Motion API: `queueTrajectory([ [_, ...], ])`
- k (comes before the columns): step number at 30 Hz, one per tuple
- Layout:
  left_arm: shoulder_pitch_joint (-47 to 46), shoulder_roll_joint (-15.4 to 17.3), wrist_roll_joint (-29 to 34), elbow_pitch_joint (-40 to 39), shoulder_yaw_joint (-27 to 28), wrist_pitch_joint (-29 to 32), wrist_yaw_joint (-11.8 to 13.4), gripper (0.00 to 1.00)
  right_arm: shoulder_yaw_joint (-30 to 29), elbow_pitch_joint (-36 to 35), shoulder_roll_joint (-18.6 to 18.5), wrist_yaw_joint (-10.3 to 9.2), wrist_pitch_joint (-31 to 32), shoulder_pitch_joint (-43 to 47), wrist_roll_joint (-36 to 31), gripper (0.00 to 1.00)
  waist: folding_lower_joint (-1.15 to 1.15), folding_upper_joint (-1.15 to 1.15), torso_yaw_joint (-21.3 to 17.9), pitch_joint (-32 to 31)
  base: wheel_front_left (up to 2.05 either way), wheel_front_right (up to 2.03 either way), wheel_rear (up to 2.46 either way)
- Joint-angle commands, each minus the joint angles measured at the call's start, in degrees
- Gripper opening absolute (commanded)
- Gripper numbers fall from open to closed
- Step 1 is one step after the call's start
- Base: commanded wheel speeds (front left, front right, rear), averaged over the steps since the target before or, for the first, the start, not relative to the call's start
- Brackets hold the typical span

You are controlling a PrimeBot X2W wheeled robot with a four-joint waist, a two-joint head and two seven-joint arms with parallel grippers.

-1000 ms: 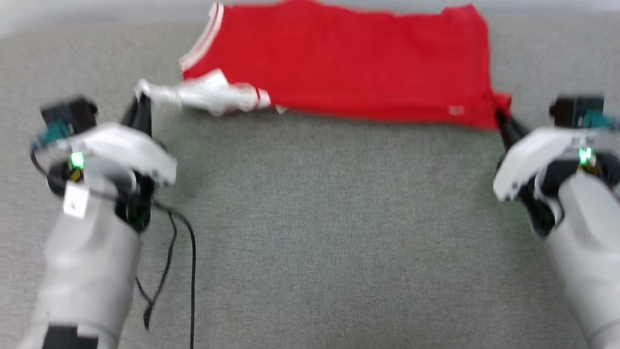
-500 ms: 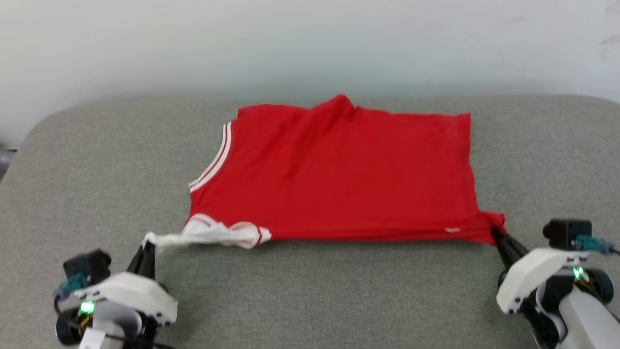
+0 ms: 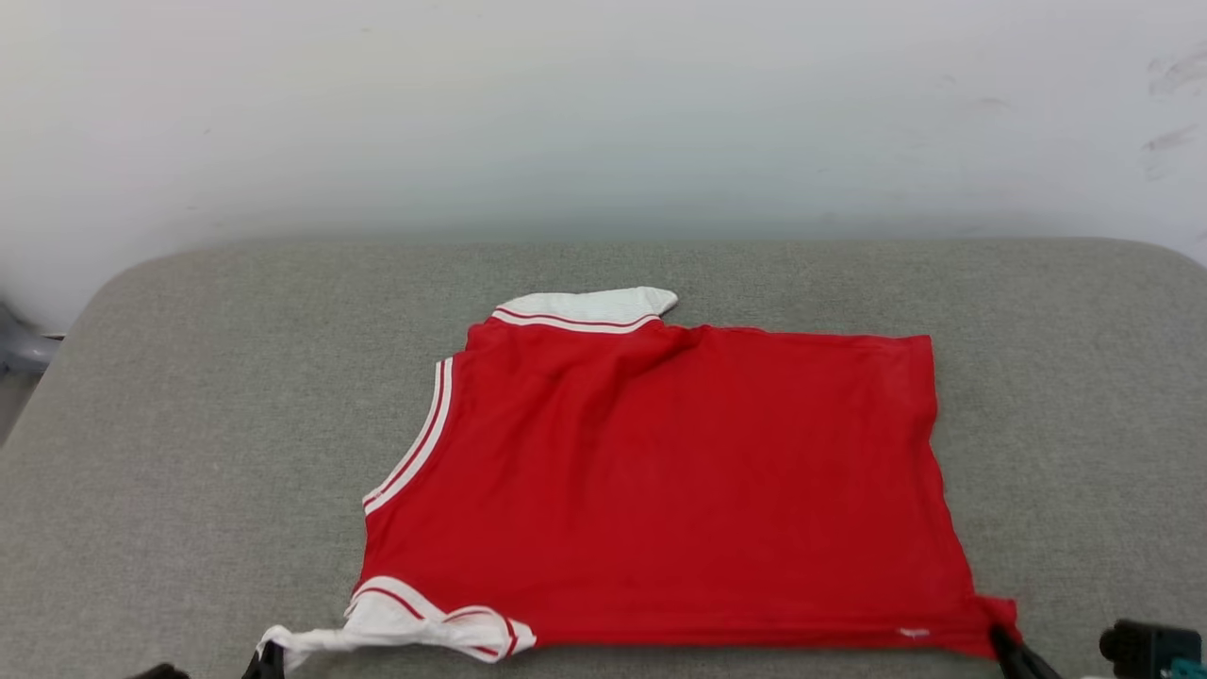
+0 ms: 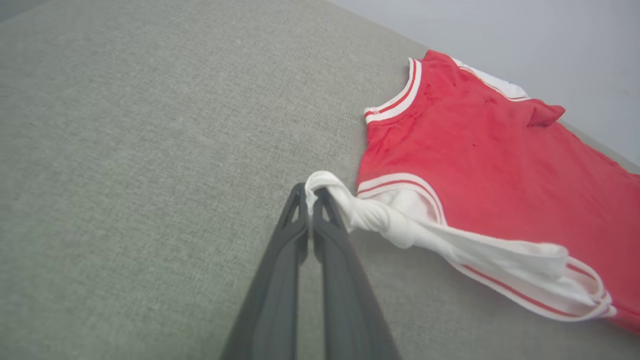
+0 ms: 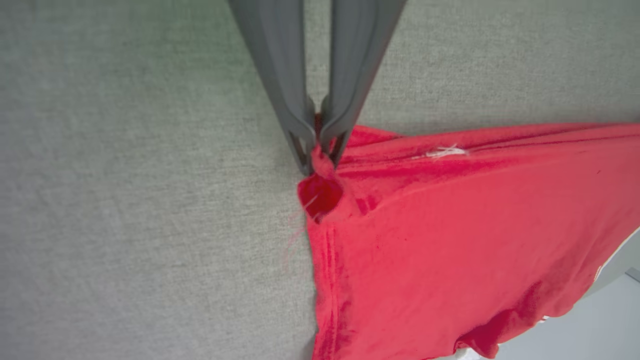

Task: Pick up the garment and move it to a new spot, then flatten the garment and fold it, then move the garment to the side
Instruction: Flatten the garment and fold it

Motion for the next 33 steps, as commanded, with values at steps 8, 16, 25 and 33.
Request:
queueTrajectory([
  [8, 6.8, 1.4, 0.4, -13.0, 1.5, 2.8, 4.9, 0.0, -6.7, -12.9, 4.0, -0.28, 6.8, 8.7, -4.7, 0.0, 0.01, 0.0, 0.1, 0.6, 0.0, 0.0, 0.0],
  [16, -2.5, 0.8, 2.0, -15.4, -2.3, 2.7, 2.3, 0.0, -7.0, -20.3, 5.6, -0.21, 11.7, 4.8, -6.7, 0.0, 0.01, 0.0, 0.6, 4.3, 0.0, 0.0, 0.0],
  [25, -18.5, -0.4, 3.4, -5.4, -5.8, 1.5, -2.8, 0.0, -6.4, -20.0, 3.5, -0.19, 14.2, -3.7, -8.5, 0.0, 0.01, 0.0, 0.6, 10.8, 0.0, 0.0, 0.0],
  [33, -25.9, -1.1, 2.4, 5.5, -7.2, 2.1, -5.9, 0.0, -3.5, -14.7, 2.7, -0.18, 13.8, -9.5, -8.4, 0.0, 0.01, 0.0, 0.1, 15.5, 0.0, 0.0, 0.0],
])
